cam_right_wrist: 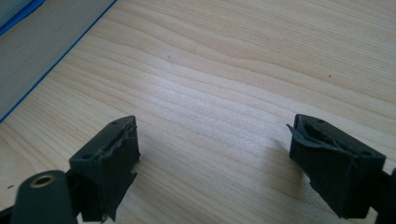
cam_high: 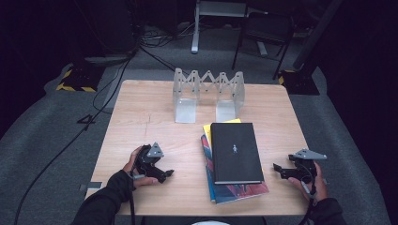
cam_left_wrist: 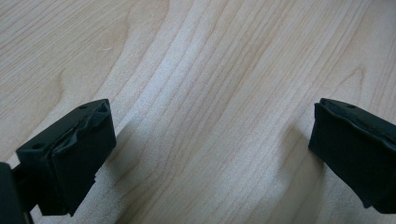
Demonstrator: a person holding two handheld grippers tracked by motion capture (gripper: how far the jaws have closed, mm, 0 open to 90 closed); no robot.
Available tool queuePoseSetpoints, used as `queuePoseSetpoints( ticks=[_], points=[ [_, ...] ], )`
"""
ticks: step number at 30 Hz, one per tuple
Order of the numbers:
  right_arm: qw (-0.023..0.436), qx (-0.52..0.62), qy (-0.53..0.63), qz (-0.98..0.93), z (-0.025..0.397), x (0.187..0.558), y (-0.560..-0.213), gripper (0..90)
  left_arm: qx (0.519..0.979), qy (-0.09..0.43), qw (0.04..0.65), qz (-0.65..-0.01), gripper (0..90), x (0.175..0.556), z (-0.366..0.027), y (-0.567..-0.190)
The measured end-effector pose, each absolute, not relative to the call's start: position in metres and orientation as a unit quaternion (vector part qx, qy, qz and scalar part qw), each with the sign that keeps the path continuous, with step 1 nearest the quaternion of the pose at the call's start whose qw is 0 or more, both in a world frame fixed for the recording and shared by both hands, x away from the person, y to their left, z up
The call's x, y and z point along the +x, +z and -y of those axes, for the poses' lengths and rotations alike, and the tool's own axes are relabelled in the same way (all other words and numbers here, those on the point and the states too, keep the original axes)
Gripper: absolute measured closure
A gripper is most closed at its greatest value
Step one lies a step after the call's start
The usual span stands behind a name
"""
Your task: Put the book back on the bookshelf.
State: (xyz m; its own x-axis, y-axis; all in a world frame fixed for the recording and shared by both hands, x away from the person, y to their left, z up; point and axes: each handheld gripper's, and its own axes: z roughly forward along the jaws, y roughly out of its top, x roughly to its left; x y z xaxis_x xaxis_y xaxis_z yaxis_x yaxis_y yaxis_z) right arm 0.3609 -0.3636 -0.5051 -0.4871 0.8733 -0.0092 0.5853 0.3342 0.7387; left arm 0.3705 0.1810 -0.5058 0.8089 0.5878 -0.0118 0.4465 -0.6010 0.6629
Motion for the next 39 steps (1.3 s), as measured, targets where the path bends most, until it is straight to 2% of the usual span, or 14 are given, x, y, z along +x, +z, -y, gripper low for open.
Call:
queuePoseSetpoints(
  ticks=[17, 20, 25, 39],
  points=[
    [0.206, 0.463, 0.342, -0.792, 0.364, 0.359, -0.504, 15.1, 0.887, 0.108, 0.337, -0.298, 0.6, 0.37, -0.179, -0.506],
    [0.202, 0.459, 0.331, -0.799, 0.363, 0.357, -0.501, 18.9, 0.886, 0.108, 0.337, -0.299, 0.7, 0.37, -0.179, -0.506],
    [0.234, 0.416, 0.337, -0.812, 0.356, 0.344, -0.493, 23.9, 0.885, 0.108, 0.337, -0.301, 0.7, 0.369, -0.179, -0.506],
    [0.219, 0.377, 0.389, -0.812, 0.348, 0.325, -0.455, 29.2, 0.884, 0.108, 0.337, -0.306, 0.5, 0.369, -0.178, -0.506]
  ],
)
